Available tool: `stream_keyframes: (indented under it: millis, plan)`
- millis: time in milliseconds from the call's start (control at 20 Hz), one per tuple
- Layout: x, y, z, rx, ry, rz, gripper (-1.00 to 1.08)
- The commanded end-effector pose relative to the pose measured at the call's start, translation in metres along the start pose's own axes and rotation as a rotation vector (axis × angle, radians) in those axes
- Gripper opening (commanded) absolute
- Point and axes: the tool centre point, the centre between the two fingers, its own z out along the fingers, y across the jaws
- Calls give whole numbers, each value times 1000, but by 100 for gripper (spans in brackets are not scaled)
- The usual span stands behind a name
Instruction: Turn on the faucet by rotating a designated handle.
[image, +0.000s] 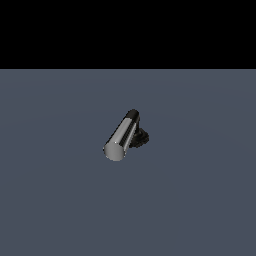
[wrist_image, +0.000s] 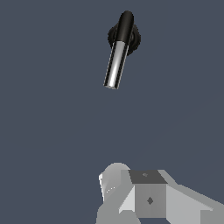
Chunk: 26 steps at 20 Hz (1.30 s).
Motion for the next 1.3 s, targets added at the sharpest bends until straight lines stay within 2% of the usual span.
stream_keyframes:
  millis: [0,550,1250]
  plan:
    - [0,0,0,0,0,0,-100]
    - [9,-6,26,-2,5,12,-100]
    - [46,-29,121,-9,25,53,-100]
